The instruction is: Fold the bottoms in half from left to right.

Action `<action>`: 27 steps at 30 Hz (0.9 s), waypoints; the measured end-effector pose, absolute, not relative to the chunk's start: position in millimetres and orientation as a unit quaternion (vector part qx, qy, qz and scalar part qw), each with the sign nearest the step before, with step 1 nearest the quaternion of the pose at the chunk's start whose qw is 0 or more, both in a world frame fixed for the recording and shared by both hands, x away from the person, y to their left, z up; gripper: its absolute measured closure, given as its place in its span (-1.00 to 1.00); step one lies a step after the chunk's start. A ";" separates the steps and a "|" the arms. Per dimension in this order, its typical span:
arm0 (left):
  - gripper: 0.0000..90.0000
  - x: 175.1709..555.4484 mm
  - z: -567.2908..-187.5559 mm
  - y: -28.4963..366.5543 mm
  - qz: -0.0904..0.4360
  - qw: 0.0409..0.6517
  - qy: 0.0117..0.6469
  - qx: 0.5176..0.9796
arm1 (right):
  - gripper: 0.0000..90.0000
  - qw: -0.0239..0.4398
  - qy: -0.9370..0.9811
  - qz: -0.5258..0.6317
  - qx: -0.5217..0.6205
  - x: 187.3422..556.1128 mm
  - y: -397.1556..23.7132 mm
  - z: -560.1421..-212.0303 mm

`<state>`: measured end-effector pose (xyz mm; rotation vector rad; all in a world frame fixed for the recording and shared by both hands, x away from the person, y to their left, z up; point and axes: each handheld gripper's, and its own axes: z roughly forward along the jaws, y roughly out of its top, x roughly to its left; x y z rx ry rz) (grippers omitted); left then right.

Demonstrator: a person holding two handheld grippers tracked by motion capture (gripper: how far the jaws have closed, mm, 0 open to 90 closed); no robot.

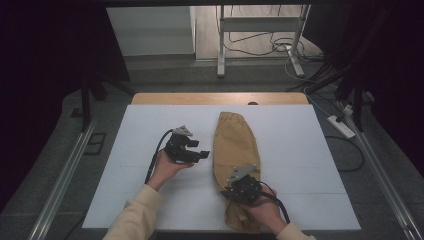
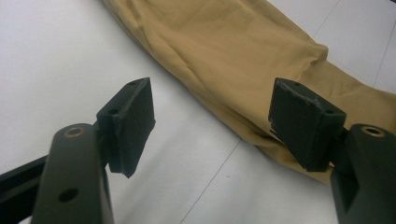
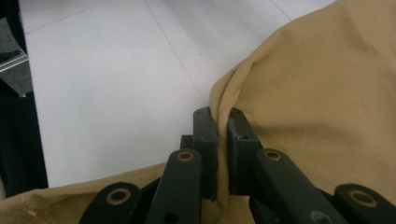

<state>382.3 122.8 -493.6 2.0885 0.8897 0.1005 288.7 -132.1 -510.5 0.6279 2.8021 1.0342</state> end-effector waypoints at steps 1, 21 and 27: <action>-0.32 382.3 -493.6 122.8 0.040 0.421 0.355 0.834 | 0.86 0.044 0.918 0.337 0.204 288.1 -131.3 -510.3; -0.31 381.8 -491.7 124.8 0.043 0.422 0.354 0.833 | 0.86 0.005 0.921 0.353 0.164 269.8 -107.9 -511.6; -0.32 382.7 -492.9 125.1 0.041 0.421 0.356 0.833 | 0.86 -0.008 0.923 0.352 0.154 264.7 -99.8 -514.1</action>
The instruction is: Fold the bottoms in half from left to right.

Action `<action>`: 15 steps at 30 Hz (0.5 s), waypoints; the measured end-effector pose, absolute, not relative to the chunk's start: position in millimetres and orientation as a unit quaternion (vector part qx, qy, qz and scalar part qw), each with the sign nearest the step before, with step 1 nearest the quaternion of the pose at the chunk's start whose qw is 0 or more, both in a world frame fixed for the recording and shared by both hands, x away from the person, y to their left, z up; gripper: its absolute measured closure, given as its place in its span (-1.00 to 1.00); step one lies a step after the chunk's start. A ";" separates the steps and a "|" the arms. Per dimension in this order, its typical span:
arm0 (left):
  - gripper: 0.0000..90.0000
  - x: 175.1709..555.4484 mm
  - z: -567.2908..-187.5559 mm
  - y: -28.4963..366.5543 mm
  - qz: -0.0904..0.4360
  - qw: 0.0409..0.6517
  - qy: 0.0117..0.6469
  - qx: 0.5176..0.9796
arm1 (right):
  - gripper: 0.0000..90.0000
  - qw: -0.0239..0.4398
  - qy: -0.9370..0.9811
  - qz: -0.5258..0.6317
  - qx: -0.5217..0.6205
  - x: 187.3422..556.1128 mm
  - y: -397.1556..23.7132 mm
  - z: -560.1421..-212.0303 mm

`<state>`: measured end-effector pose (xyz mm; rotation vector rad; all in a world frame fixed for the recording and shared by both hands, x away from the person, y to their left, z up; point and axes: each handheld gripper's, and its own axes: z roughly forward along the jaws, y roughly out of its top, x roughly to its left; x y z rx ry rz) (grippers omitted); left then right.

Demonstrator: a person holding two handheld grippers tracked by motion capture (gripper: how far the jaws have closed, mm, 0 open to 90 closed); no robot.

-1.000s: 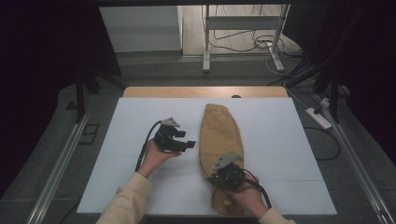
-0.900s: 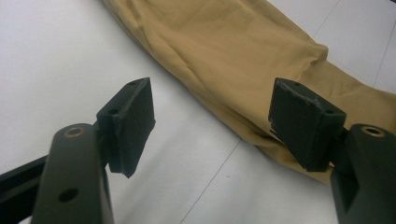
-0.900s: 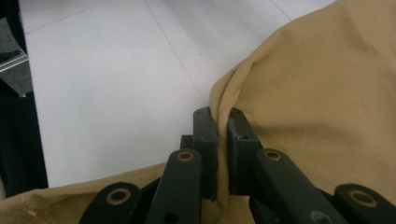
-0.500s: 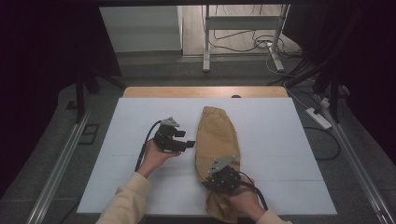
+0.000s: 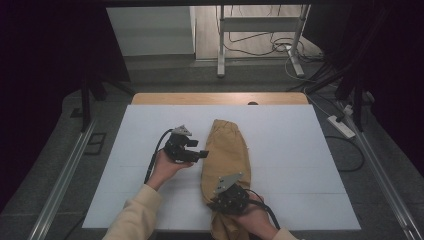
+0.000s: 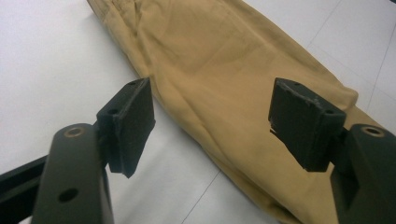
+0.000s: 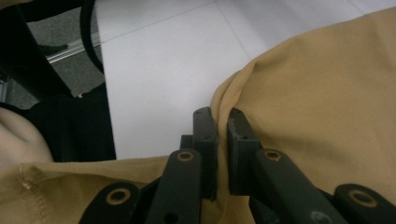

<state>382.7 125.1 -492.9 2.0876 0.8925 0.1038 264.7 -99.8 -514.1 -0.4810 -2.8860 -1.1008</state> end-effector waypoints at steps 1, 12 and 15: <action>-0.31 382.6 -492.8 125.3 0.041 0.421 0.356 0.833 | 0.86 0.009 -0.923 -0.353 -0.152 263.9 -99.0 -514.5; -0.31 382.0 -491.9 126.9 0.042 0.422 0.358 0.832 | 0.86 0.024 -0.928 -0.346 -0.139 258.9 -96.6 -514.7; -0.32 382.1 -492.0 126.8 0.042 0.421 0.357 0.833 | 0.86 0.029 -0.931 -0.338 -0.134 257.9 -96.7 -514.5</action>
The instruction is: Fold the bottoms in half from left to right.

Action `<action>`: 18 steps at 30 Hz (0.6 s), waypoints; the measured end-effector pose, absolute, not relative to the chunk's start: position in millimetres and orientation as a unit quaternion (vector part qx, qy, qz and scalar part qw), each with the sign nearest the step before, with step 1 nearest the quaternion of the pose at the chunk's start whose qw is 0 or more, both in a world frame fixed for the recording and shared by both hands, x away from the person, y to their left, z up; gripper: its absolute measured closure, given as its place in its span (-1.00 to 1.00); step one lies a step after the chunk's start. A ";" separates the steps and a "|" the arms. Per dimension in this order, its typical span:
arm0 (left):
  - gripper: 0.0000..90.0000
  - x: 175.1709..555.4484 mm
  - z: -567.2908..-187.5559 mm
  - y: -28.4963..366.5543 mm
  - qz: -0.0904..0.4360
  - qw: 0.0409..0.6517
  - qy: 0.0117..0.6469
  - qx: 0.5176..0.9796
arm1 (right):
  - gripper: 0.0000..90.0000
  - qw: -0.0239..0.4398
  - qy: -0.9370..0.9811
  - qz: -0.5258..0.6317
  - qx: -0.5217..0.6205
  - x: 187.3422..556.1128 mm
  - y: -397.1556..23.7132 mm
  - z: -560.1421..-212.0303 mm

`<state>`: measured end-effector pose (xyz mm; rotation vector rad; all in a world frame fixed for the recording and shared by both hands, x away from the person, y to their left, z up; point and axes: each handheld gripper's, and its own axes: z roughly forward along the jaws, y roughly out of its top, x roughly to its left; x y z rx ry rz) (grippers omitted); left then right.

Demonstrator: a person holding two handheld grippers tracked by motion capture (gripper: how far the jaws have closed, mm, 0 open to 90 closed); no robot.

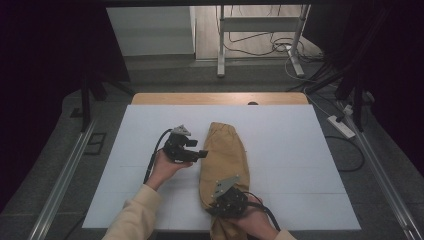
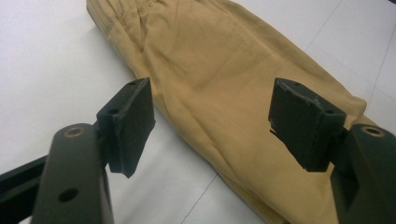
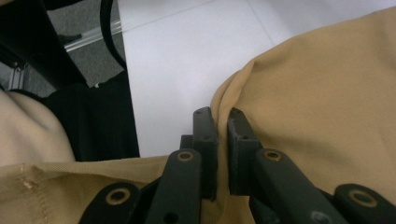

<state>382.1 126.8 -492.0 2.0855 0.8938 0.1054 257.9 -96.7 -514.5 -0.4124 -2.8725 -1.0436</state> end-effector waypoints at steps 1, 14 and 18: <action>-0.32 382.0 -491.9 126.8 0.042 0.421 0.357 0.833 | 0.86 0.030 -0.931 -0.338 -0.133 257.6 -97.0 -514.3; -0.32 382.0 -491.7 128.0 0.044 0.423 0.357 0.832 | 0.15 0.018 -0.919 -0.372 -0.131 258.4 -99.8 -507.1; -0.32 382.4 -492.2 128.1 0.042 0.423 0.356 0.832 | 0.04 0.004 -0.904 -0.401 -0.149 267.3 -106.4 -495.8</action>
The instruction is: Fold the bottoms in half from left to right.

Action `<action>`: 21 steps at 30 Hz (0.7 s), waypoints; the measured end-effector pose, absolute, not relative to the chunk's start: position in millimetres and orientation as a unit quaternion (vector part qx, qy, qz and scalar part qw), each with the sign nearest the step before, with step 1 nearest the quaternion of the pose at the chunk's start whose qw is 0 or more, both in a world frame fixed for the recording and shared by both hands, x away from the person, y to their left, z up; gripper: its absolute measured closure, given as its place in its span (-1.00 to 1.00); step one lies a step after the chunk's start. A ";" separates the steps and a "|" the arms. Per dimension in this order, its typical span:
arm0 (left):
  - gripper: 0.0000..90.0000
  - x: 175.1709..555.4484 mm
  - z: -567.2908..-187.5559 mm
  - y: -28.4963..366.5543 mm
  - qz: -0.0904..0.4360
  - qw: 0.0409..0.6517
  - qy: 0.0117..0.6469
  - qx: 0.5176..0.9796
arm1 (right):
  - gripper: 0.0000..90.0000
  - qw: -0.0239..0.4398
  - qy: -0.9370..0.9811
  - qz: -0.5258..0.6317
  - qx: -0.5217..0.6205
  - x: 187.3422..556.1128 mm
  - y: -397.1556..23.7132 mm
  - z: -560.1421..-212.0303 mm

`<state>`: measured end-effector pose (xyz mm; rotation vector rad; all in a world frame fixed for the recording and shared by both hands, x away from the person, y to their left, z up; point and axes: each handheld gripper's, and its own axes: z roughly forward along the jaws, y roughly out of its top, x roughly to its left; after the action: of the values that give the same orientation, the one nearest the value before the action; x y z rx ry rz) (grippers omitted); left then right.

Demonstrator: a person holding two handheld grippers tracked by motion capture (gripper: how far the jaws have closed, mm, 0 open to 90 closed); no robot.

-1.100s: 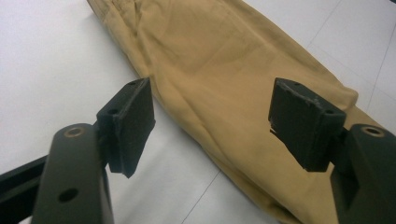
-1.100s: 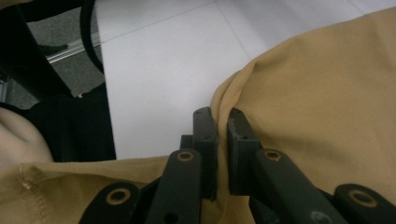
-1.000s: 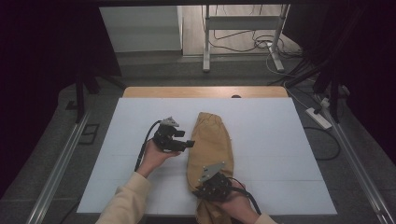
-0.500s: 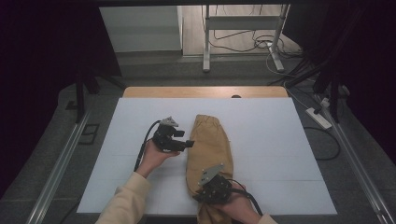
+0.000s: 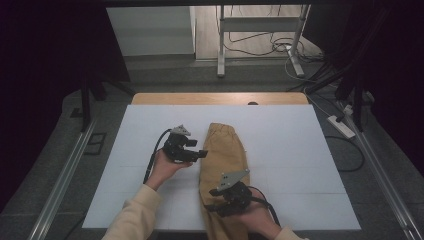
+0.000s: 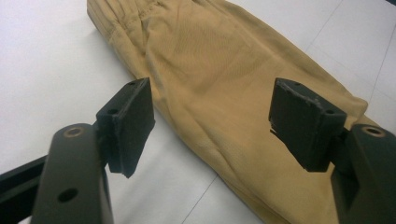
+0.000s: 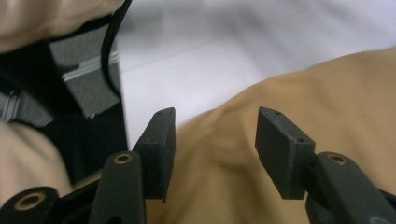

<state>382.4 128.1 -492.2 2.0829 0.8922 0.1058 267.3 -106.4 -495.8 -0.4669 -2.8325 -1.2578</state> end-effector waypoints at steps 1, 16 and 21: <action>-0.32 382.3 -492.1 127.9 0.041 0.424 0.356 0.832 | 0.02 -0.001 -0.901 -0.406 -0.154 270.5 -108.3 -493.8; -0.33 378.6 -488.9 129.2 0.044 0.427 0.349 0.833 | -0.02 -0.039 -0.885 -0.410 -0.215 325.5 -128.8 -489.4; -0.33 378.4 -488.6 129.5 0.043 0.428 0.348 0.833 | -0.04 -0.047 -0.883 -0.406 -0.231 336.7 -137.0 -490.9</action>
<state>378.4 129.5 -488.6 2.0808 0.8686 0.1083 336.7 -137.0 -490.9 -0.7493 -2.8599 -1.3132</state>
